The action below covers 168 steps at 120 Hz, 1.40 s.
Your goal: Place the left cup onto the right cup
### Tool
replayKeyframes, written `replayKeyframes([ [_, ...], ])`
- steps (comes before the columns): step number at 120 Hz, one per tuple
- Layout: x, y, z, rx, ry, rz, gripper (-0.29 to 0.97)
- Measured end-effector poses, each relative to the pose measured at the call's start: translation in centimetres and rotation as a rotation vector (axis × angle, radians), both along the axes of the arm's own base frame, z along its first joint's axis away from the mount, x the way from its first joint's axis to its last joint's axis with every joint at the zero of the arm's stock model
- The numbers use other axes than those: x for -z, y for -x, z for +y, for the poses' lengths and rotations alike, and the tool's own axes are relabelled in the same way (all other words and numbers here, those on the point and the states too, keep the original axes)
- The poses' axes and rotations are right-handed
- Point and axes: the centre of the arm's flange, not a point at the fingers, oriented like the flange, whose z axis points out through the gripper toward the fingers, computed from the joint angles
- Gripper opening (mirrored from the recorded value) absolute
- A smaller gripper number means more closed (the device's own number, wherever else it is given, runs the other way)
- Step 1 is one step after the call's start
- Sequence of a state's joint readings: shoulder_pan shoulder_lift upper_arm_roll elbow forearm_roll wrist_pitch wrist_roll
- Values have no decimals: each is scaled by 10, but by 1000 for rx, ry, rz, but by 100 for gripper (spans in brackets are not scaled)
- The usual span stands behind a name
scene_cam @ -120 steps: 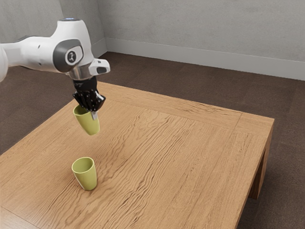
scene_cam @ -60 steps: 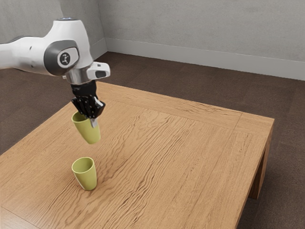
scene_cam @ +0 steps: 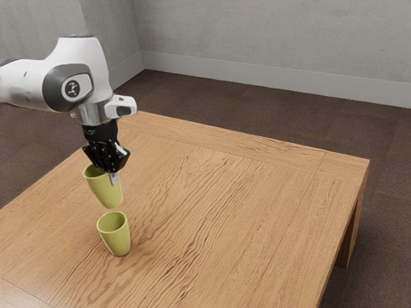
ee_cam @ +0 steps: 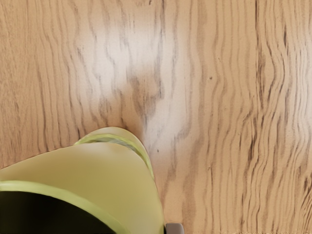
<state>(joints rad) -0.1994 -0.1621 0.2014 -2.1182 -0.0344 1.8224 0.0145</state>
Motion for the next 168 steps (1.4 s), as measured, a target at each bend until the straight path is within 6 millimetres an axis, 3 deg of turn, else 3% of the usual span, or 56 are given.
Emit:
replayKeyframes([
  [54,28,7,0,-25,-6,36,-10],
  [168,40,3,0,-47,-31,4,-10],
])
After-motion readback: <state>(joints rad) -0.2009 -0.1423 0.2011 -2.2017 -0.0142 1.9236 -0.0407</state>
